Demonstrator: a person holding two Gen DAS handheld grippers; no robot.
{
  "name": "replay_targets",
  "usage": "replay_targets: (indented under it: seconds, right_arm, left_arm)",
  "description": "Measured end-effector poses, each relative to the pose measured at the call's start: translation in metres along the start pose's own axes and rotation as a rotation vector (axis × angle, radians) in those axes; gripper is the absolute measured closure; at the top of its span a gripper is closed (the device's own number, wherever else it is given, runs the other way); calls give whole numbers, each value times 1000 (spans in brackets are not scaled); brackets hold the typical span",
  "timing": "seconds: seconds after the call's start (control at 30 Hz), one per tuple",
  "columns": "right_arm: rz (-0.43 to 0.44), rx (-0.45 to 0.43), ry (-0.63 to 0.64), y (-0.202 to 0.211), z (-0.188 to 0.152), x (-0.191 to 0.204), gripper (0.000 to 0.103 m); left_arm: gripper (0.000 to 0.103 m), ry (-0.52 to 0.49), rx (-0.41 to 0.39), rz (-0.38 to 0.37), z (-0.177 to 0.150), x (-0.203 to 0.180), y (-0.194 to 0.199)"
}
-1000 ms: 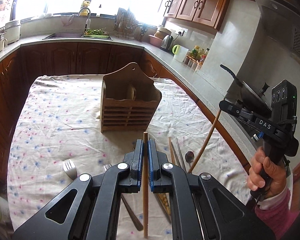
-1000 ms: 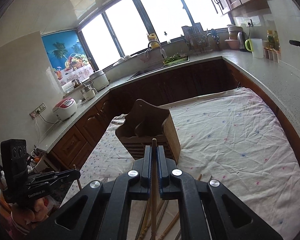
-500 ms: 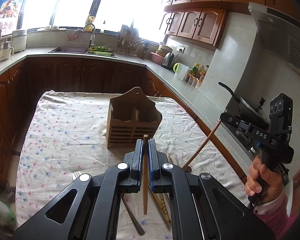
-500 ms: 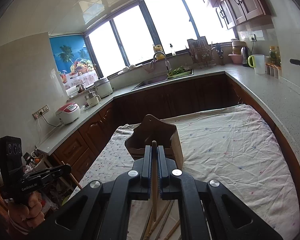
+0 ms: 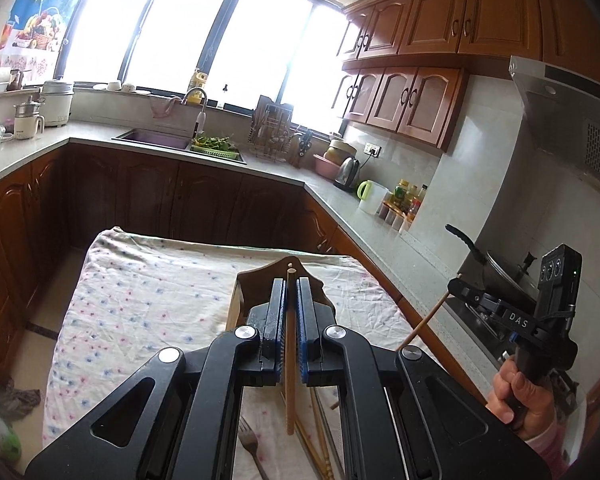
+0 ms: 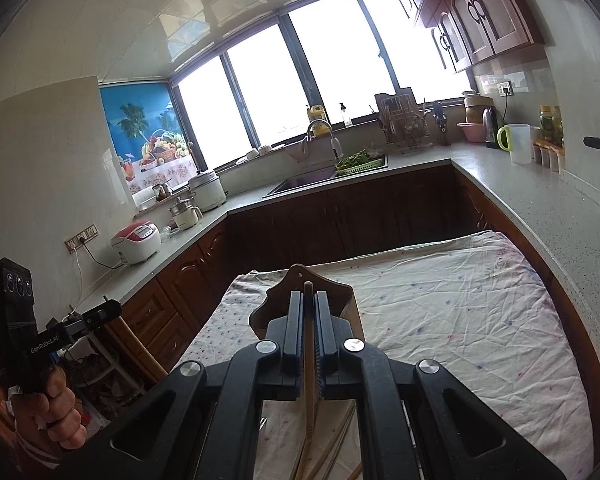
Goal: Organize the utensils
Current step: 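Lift the chopstick with the left tool and lower it into the wooden holder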
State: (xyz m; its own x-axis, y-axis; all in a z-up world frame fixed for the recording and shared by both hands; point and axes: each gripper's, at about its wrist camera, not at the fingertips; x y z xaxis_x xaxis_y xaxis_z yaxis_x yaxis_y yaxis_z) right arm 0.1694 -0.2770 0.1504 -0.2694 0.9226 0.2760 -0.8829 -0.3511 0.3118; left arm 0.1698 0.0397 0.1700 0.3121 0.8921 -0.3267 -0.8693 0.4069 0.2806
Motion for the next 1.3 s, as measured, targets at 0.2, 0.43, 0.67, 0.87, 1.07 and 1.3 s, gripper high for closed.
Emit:
replay_targets:
  seconds: [0.2, 0.43, 0.67, 0.87, 1.07, 1.3]
  right_arm:
    - [6, -51, -13, -5, 22, -2, 98]
    - [-2, -131, -11, -23, 60, -3, 98]
    - [-24, -134, -34, -73, 77, -17, 98]
    - [-46, -101, -66, -115, 60, -37, 98]
    - [-67, -81, -91, -141, 32, -46, 98]
    - [-73, -46, -132, -156, 9, -55, 98]
  left_arm:
    - [99, 21, -86, 15, 31, 8, -9]
    - [99, 61, -194, 73, 66, 26, -31]
    - [99, 111, -238, 113, 80, 45, -76]
    - [99, 126, -233, 142, 57, 57, -123]
    - [99, 149, -165, 161, 17, 66, -165]
    - [98, 137, -105, 176, -14, 66, -190]
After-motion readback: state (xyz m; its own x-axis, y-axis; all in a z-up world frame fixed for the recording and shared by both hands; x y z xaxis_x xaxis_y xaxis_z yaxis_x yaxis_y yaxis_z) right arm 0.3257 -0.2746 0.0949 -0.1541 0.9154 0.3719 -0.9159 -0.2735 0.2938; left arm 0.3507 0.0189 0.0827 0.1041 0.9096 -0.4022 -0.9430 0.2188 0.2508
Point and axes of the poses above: each gripper's, at about its wrist camera, not at the fingertips, and y roughly against the way its jaws point, x to its left, z to its top, and after that the axes turned 5 degrees about -x, right-handed
